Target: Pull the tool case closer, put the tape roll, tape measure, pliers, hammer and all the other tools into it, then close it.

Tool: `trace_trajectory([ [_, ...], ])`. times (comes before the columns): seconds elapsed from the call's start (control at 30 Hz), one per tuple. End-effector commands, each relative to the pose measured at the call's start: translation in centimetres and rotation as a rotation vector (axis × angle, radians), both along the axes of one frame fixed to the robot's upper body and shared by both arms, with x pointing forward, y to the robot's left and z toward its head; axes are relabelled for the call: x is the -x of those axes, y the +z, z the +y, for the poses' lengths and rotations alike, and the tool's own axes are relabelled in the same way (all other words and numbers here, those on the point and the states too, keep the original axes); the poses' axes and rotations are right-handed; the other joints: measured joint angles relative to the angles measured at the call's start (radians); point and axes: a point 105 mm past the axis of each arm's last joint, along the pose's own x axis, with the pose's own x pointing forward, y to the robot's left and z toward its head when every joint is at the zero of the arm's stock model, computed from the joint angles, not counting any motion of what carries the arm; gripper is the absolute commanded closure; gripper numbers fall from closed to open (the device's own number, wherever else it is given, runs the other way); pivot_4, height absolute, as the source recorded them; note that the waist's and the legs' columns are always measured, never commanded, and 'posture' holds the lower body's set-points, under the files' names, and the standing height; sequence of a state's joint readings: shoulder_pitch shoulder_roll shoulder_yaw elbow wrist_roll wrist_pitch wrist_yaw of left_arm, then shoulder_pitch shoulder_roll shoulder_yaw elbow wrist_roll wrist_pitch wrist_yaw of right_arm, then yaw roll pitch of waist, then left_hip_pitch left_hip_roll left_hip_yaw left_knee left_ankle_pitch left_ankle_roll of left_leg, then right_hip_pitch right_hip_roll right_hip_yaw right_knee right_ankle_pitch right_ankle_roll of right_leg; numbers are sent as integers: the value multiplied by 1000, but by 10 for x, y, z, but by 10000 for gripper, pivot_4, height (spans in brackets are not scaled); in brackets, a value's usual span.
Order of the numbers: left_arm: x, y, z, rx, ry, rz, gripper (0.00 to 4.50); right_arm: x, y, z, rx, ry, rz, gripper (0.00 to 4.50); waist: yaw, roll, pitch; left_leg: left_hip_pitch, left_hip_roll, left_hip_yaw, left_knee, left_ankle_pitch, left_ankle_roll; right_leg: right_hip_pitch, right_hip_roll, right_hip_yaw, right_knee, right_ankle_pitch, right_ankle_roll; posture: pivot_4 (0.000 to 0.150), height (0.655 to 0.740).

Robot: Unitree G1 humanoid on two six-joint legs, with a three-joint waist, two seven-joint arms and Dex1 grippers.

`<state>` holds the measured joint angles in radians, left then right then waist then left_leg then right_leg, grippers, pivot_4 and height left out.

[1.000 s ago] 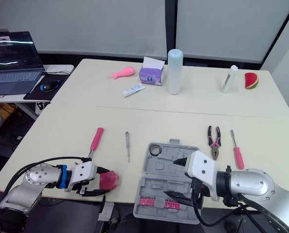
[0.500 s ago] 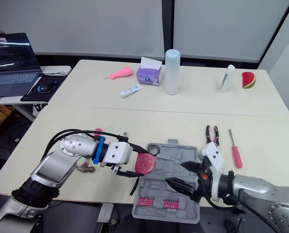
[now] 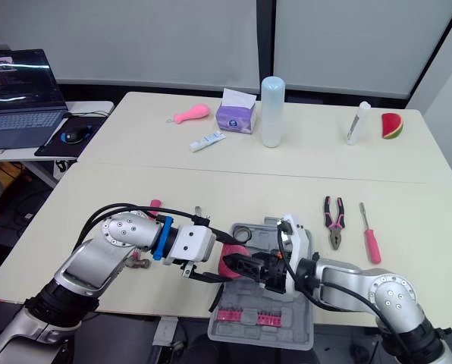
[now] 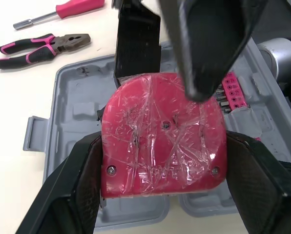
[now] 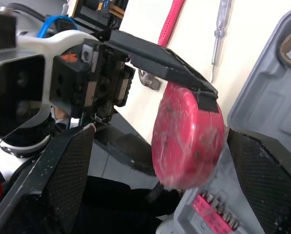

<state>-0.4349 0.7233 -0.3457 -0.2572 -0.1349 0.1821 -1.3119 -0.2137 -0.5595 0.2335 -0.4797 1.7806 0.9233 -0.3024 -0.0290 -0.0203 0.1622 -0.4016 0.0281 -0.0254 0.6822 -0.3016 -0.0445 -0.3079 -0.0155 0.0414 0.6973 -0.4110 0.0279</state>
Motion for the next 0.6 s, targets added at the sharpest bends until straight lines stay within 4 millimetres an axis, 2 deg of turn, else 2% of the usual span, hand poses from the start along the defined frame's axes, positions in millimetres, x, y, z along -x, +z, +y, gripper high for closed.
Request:
trace_trajectory([
  [0.03, 3, 8, -5, 31, -14, -35, 13631, 2, 7, 7, -40, 43, 0, 3778, 0, 0, 0, 0, 0, 0, 0, 0, 0, 0, 0, 0, 0, 0, 0, 1500, 7161],
  [0.07, 3, 8, -5, 32, -12, -37, 13631, 3, 6, 7, -39, 46, 2, 5594, 0, 0, 0, 0, 0, 0, 0, 0, 0, 0, 0, 0, 0, 0, 0, 1500, 7161],
  [0.2, 3, 7, -5, 43, 0, -37, 13631, 2, 5, 10, -46, 52, 8, 18440, 0, 0, 0, 0, 0, 0, 0, 0, 0, 0, 0, 0, 0, 0, 0, 1500, 7161],
  [0.27, 2, 6, -5, 46, 5, -39, 13631, 2, 5, 11, -52, 53, 10, 22444, 0, 0, 0, 0, 0, 0, 0, 0, 0, 0, 0, 0, 0, 0, 0, 1500, 7161],
  [0.5, -2, 5, -6, 66, 20, -47, 13631, 4, 4, 10, -55, 55, 18, 33639, 0, 0, 0, 0, 0, 0, 0, 0, 0, -1, -1, 0, 0, 0, 0, 1500, 7161],
  [0.6, -2, 5, -7, 75, 21, -46, 13632, 4, 3, 9, -57, 49, 25, 35189, 0, 0, 0, 0, 0, 0, 0, 0, 0, -1, -1, 0, 0, 0, 0, 1500, 7161],
])
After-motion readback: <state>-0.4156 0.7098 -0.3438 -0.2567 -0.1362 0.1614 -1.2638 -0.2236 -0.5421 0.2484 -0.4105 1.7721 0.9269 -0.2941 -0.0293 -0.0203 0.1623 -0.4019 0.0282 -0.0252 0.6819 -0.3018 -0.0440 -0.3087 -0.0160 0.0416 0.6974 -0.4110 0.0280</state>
